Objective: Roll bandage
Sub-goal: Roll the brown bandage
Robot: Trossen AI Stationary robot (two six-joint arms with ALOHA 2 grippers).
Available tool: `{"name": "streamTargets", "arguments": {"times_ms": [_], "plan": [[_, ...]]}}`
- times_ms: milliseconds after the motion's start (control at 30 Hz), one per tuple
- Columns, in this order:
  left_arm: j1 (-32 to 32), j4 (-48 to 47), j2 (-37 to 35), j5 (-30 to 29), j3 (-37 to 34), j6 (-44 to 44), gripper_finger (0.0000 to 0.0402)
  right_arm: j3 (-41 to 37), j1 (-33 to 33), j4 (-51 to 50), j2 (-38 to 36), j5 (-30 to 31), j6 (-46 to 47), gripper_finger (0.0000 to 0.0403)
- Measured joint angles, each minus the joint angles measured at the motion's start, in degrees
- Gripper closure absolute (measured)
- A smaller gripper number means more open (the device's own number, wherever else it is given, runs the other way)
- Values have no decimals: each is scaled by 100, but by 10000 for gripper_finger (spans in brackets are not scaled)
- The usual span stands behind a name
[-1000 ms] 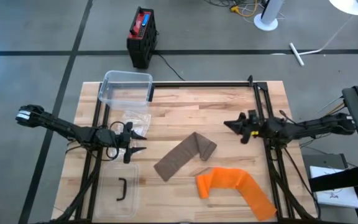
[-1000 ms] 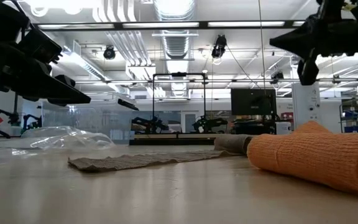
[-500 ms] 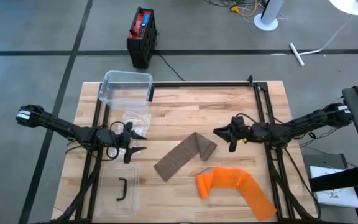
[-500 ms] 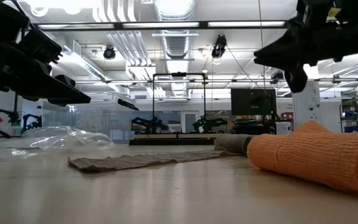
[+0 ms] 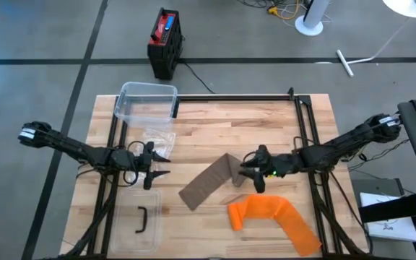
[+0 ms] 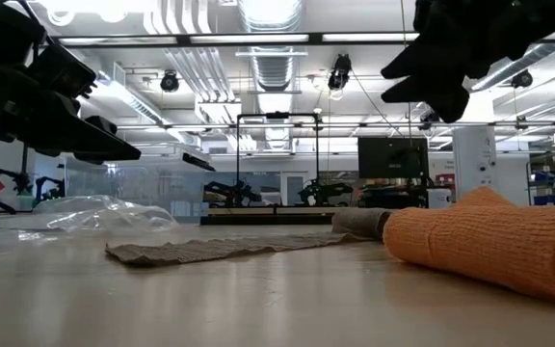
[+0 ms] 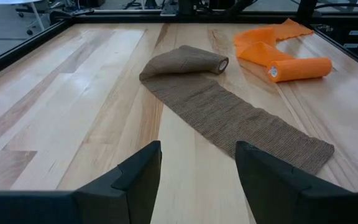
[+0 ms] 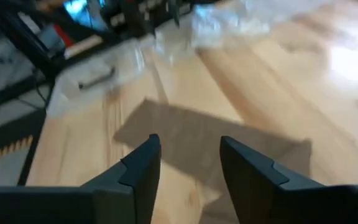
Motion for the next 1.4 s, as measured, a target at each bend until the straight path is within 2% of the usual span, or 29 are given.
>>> {"name": "streamTargets", "arguments": {"times_ms": [367,533,833,967,1067,1267,1400], "plan": [[1,0,0,0,0,0,203,714,544,-1924,1098,96,1036,211],[0,0,0,0,0,0,203,1008,692,-2169,1552,104,1307,184],[1,0,0,2,0,0,203,1579,391,-3162,2453,157,2369,145],[0,0,0,0,0,0,203,1827,156,-3589,2762,115,2366,142],[2,0,0,0,0,0,203,2081,-3,-4224,2886,59,2245,143],[0,0,0,2,0,0,203,2522,-313,-5962,2788,373,2105,142],[0,0,0,0,0,0,203,2481,-352,-6182,2355,398,2257,131]]}}
